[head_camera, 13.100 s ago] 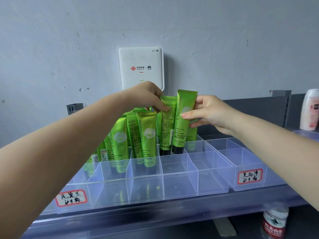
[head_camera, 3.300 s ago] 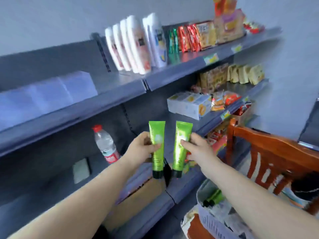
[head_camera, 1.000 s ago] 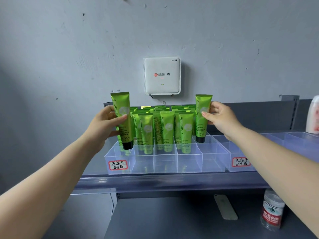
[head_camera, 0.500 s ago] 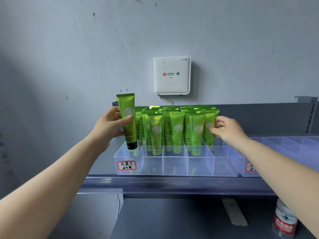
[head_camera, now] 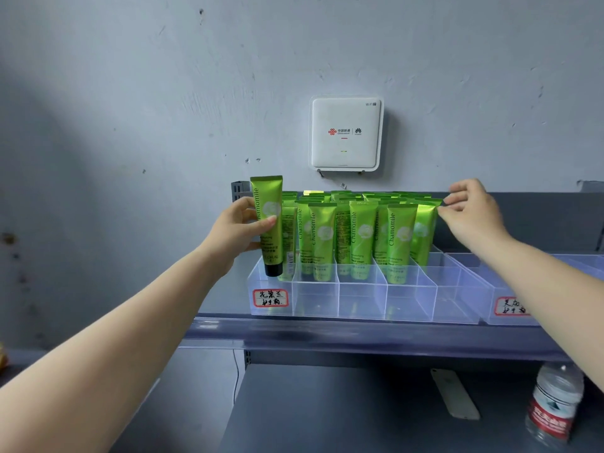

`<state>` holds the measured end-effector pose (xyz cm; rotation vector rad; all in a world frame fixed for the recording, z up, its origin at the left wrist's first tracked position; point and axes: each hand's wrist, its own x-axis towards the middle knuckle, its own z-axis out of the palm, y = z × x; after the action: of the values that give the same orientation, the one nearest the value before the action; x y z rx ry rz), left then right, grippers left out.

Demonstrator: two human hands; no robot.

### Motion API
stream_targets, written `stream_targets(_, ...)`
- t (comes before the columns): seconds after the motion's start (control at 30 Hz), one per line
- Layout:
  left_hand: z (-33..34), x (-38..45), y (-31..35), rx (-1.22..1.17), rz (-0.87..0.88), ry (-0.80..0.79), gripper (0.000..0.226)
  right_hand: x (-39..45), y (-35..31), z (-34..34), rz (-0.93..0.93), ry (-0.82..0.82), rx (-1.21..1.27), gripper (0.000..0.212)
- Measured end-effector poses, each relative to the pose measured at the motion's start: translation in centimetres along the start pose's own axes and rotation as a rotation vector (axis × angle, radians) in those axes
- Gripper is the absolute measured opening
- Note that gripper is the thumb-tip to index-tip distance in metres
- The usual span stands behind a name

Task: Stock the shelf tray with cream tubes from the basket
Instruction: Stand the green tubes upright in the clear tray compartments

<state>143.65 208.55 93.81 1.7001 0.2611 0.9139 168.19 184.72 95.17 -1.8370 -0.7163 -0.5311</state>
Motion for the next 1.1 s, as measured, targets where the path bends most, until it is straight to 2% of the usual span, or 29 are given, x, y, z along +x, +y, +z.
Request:
stream_targets(0.2, -0.6, -0.2, -1.3, 0.014, -0.026, 0.034, 0.011, -0.3, -1.1, 0.5, -0.025, -0.038, -0.047, 0.031)
stream_targets(0.37, -1.1, -0.7, -2.3, 0.084, -0.056, -0.007, 0.014, -0.8, -0.6, 0.5, 0.037, -0.066, -0.072, 0.036)
stream_targets(0.5, -1.1, -1.0, -2.6, 0.14, -0.053, -0.061, 0.017, -0.8, -0.1, 1.1, 0.079, -0.135, -0.076, 0.031)
stream_targets(0.83, -1.2, -1.4, -3.0, 0.173, -0.145, -0.045, 0.018, 0.0, 0.0, 1.7, 0.223, -0.279, 0.059, 0.025)
stream_targets(1.0, -1.5, -1.5, -3.3, 0.207, -0.192, 0.006, 0.054, 0.2, 0.1, 1.7, 0.231, -0.332, 0.067, 0.025)
stream_targets(1.1, -1.3, -2.0, -2.7, 0.223, -0.174, 0.098, 0.045, 0.1, 0.0, 1.5, 0.233, -0.333, 0.081, 0.025)
